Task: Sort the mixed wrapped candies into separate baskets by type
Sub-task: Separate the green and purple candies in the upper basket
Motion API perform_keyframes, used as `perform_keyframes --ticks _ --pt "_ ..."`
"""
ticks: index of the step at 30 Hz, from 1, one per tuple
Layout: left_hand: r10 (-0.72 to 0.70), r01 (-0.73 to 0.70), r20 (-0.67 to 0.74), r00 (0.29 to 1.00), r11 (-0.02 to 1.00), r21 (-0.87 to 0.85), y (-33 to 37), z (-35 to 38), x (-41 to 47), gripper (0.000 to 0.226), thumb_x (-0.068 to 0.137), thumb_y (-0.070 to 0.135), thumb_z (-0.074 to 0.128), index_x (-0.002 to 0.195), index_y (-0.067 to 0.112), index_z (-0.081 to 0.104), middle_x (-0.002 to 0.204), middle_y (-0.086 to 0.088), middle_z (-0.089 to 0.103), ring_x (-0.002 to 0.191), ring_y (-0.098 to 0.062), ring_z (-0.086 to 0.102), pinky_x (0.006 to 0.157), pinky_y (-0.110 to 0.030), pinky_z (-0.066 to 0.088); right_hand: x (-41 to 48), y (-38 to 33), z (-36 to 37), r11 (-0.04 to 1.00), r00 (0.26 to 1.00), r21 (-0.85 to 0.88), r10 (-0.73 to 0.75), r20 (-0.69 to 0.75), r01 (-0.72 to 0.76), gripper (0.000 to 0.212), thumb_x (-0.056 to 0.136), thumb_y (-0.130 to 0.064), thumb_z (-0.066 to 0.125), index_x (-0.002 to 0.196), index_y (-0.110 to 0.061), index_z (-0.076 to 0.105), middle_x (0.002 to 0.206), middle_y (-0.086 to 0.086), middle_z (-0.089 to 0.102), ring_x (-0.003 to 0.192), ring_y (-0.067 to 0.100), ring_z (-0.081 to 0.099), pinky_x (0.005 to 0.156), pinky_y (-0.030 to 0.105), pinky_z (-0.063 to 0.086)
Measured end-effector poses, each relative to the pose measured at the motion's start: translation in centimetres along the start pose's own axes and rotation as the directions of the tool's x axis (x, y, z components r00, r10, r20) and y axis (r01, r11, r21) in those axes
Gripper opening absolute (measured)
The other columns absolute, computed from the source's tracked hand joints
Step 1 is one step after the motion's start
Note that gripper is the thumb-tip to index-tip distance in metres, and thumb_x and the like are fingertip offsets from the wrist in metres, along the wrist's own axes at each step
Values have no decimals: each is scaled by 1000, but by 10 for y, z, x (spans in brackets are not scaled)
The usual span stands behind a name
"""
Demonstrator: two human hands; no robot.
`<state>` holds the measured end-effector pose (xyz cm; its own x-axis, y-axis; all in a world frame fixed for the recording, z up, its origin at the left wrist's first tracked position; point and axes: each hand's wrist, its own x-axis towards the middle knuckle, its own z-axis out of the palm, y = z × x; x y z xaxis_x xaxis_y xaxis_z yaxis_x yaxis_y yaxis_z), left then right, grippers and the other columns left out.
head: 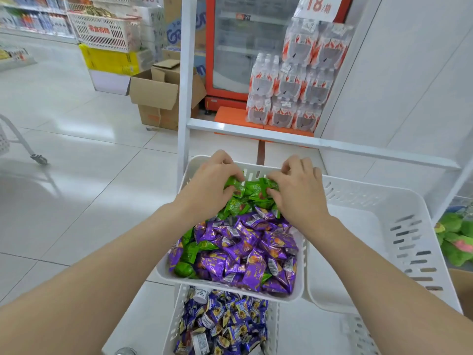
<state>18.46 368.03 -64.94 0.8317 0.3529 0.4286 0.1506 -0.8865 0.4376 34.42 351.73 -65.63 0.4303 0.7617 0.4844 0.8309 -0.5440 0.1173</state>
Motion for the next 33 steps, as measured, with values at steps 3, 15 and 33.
perform_keyframes --ticks 3,15,33 --pt "87 -89 24 996 993 72 -12 14 8 21 88 1 72 101 18 75 104 5 50 84 -14 56 77 -37 52 0 -1 8 996 999 -85 -32 2 32 20 79 -20 79 98 -21 71 99 4 56 96 29 50 78 41 38" --pt "118 -209 241 963 892 400 3 4 4 51 75 0 59 121 22 65 120 2 65 112 -26 59 91 -44 52 -35 -6 -71 705 841 708 -364 400 -31 13 81 -17 77 92 -26 77 83 -8 74 76 8 69 74 27 56" --pt "-69 9 444 893 991 136 33 1 -67 29 76 39 62 103 28 60 103 7 55 101 -19 52 100 -40 42 -86 -22 -48 864 875 402 -419 242 303 8 86 -36 70 80 -31 74 114 -5 52 104 23 44 89 42 43"
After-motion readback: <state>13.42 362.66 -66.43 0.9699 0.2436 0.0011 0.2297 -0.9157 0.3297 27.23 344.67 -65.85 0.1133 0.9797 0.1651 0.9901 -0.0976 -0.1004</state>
